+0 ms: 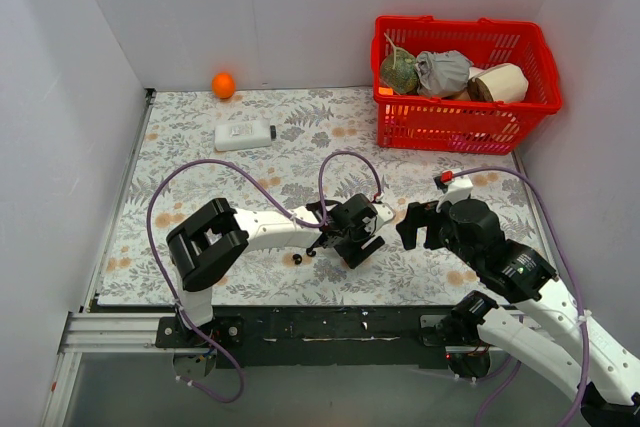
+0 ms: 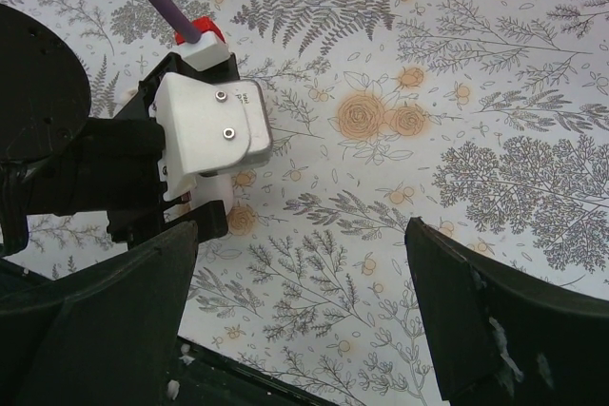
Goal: Insert the wireless bluetooth earbuds into the charging case
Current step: Pick up the charging case at the center of the board, then open the charging case.
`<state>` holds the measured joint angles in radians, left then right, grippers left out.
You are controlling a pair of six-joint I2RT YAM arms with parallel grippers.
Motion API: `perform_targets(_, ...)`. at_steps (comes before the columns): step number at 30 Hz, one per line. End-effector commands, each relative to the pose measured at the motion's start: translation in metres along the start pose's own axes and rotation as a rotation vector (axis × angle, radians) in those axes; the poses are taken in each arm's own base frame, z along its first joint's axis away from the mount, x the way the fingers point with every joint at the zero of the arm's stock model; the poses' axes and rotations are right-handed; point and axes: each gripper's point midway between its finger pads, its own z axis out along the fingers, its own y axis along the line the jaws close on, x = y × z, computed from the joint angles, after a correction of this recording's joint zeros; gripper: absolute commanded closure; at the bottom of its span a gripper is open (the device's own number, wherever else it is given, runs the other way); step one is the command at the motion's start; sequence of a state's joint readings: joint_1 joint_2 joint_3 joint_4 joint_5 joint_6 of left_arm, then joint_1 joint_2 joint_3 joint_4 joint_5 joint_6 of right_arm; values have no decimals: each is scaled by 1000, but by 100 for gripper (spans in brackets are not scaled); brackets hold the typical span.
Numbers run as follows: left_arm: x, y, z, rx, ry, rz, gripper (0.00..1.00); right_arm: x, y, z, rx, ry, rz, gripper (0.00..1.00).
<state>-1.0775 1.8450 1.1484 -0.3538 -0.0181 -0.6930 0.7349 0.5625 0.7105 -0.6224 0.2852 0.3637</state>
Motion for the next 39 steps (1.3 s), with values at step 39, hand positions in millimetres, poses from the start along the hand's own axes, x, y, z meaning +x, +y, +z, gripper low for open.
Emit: perform_targets(39, -21, -14, -185, 147, -950, -20, 100, -62, 109, 25, -386, 60, -57, 5)
